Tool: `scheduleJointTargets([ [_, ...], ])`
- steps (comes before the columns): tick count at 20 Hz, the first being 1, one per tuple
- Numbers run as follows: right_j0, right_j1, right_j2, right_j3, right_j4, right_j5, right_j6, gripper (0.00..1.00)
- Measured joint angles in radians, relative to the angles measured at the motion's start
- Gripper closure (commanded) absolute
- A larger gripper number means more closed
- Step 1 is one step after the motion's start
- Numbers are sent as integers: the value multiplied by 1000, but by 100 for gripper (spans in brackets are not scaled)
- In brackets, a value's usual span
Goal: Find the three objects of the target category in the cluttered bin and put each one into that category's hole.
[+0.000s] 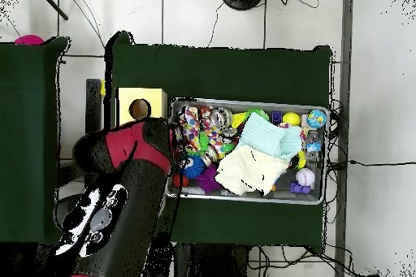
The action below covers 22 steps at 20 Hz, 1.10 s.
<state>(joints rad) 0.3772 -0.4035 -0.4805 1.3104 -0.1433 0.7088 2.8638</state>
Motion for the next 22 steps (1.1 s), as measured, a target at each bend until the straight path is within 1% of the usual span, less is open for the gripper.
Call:
scheduleJointTargets([
  [3, 10, 2, -3, 2, 48, 0, 0, 0],
  [5, 31, 12, -16, 2, 86, 0, 4, 0],
  [9, 67, 32, -42, 2, 126, 0, 17, 0],
  [10, 96, 49, -64, 2, 153, -1, 35, 0],
  [12, 115, 58, -82, 2, 172, 0, 55, 0],
  [15, 151, 80, -114, 2, 215, -1, 113, 0],
  [20, 188, 110, -158, 2, 273, 0, 208, 0],
  [22, 193, 117, -167, 2, 284, 0, 226, 0],
])
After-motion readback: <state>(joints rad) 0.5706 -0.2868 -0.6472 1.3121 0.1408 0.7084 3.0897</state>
